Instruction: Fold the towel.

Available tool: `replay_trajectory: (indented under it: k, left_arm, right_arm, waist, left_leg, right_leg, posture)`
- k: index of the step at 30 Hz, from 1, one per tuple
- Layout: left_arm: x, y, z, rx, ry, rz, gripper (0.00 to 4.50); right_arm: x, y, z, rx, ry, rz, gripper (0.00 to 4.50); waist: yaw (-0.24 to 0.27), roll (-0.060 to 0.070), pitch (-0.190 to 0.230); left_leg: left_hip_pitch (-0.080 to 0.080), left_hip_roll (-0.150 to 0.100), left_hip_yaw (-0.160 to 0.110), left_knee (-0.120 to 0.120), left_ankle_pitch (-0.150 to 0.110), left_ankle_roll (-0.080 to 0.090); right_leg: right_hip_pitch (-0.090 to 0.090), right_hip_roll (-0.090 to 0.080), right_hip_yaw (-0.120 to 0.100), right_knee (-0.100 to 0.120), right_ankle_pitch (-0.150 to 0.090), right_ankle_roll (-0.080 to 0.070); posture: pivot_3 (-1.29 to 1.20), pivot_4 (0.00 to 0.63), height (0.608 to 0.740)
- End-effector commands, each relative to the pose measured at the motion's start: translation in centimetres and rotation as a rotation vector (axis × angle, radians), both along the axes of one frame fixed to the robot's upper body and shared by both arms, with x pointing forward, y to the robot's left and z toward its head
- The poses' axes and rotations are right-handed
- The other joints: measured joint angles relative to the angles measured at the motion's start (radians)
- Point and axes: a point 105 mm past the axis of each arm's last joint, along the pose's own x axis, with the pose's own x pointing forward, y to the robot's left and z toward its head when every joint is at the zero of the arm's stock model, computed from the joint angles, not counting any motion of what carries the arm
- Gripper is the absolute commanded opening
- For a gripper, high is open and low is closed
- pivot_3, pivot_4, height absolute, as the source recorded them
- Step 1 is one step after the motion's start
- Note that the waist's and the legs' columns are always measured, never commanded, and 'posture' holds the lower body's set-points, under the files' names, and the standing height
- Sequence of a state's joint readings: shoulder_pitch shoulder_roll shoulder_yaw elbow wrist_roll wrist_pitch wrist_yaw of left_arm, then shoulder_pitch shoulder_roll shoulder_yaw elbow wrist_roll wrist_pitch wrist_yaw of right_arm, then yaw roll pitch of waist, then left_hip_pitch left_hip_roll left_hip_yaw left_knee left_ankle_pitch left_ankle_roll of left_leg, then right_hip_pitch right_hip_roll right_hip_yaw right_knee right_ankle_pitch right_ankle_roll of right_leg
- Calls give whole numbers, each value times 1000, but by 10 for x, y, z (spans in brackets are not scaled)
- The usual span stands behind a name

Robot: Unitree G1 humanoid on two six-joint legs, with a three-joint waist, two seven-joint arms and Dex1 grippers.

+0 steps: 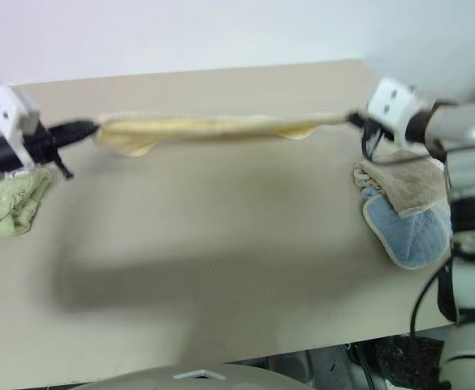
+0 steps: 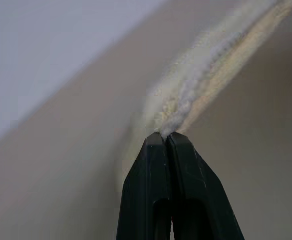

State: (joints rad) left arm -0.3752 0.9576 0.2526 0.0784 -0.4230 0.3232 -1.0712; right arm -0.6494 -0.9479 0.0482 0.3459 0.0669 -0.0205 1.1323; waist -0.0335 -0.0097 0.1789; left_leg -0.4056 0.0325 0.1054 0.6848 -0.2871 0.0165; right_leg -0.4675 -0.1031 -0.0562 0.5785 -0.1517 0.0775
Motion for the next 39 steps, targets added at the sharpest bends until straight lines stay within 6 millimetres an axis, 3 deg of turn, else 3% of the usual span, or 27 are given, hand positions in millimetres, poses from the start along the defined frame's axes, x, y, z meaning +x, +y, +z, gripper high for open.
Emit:
replay_trajectory:
  k: [1,5,10,13,19,26,32,35,39]
  left_arm:
    - [-18,1,1,22,33,-35,0]
    - [-25,11,-8,43,88,-13,0]
    - [-30,14,-8,49,110,-20,0]
    - [-20,21,-15,109,97,27,0]
    - [34,45,-30,289,-12,262,0]
    - [76,31,-43,403,-75,285,0]
    - [86,17,-53,414,-76,240,0]
    - [85,16,-56,394,-65,229,652]
    - [79,16,-59,361,-46,205,2006]
  right_arm:
    - [-33,21,-4,-5,82,147,25]
    - [-58,30,-23,-2,219,217,25]
    - [-58,30,-21,-9,232,216,25]
    - [-30,29,-13,-26,123,142,25]
    - [28,23,-4,-34,-27,-45,25]
    - [64,27,-14,-89,-82,-112,25]
    - [79,27,-14,-111,-153,-151,25]
    - [79,27,-16,-106,-154,-139,642]
    - [78,28,-13,-101,-183,-117,1984]
  waist:
    - [4,0,0]
    - [17,0,0]
    - [19,0,0]
    - [16,0,0]
    - [21,0,0]
    - [18,0,0]
    - [14,0,0]
    - [14,0,0]
    - [13,0,0]
  left_leg:
    - [0,0,0,0,0,0]
    - [2,1,0,4,1,-2]
    - [9,5,-1,5,-1,-6]
    - [8,5,0,5,-1,-6]
    - [6,2,3,5,1,-4]
    - [-2,0,4,5,2,-2]
    - [-2,0,4,4,1,-2]
    - [-2,0,4,4,1,-2]
    - [-2,0,4,4,1,-1]
  right_leg:
    - [0,0,0,0,0,0]
    - [0,0,0,0,-2,-4]
    - [5,0,0,0,-2,-4]
    - [3,0,0,0,-2,-4]
    - [2,1,0,1,1,-8]
    - [-1,1,-1,1,3,-5]
    - [-1,1,-1,0,3,-4]
    - [-1,1,-1,0,3,-4]
    - [-1,1,-1,1,3,-4]
  posture:
    - [0,150,728]
    - [0,150,728]
    - [0,150,728]
    - [0,150,728]
    - [0,150,728]
    - [0,150,728]
    - [0,150,728]
    - [0,150,728]
    - [0,150,728]
